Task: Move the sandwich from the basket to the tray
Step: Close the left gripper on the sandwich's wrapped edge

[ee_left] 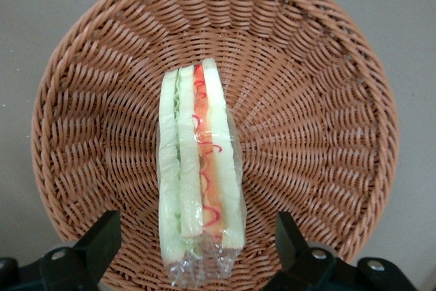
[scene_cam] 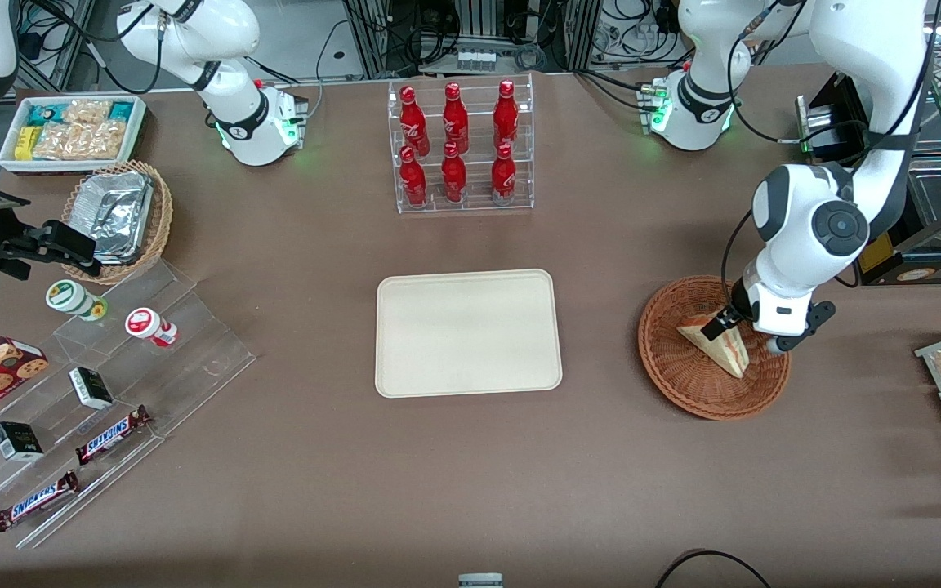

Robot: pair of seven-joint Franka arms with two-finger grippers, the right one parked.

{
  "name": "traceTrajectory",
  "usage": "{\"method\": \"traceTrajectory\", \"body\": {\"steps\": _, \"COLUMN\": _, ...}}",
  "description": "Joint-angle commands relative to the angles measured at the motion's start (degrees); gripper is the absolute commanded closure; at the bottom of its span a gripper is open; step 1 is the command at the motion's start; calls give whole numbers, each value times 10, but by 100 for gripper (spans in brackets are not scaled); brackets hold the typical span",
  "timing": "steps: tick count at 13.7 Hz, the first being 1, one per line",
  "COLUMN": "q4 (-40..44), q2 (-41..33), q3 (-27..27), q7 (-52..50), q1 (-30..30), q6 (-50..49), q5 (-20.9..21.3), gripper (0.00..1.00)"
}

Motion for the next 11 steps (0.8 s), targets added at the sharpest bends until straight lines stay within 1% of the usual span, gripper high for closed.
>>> {"method": "traceTrajectory", "body": {"steps": 1, "q4": -5, "q2": 22, "q3": 2, "q7": -14, "q1": -3, "q6": 31, "q5": 4, "gripper": 0}}
{"method": "traceTrajectory", "body": {"steps": 2, "q4": -4, "q2": 26, "q3": 2, "q7": -14, "q1": -2, "q6": 33, "q5": 4, "gripper": 0}}
{"method": "traceTrajectory", "body": {"steps": 3, "q4": -2, "q2": 30, "q3": 2, "q7": -15, "q1": -1, "q6": 35, "q5": 4, "gripper": 5}}
{"method": "traceTrajectory", "body": {"steps": 4, "q4": -1, "q2": 32, "q3": 3, "q7": -21, "q1": 0, "q6": 40, "q5": 3, "gripper": 23}}
{"method": "traceTrajectory", "body": {"steps": 6, "q4": 2, "q2": 36, "q3": 3, "q7": -36, "q1": 0, "q6": 40, "q5": 3, "gripper": 79}}
{"method": "traceTrajectory", "body": {"steps": 7, "q4": 3, "q2": 36, "q3": 3, "q7": -36, "q1": 0, "q6": 39, "q5": 3, "gripper": 100}}
{"method": "traceTrajectory", "body": {"steps": 10, "q4": 11, "q2": 24, "q3": 3, "q7": -33, "q1": -3, "q6": 27, "q5": 9, "gripper": 100}}
{"method": "traceTrajectory", "body": {"steps": 11, "q4": 20, "q2": 12, "q3": 3, "q7": -31, "q1": -3, "q6": 7, "q5": 10, "gripper": 100}}
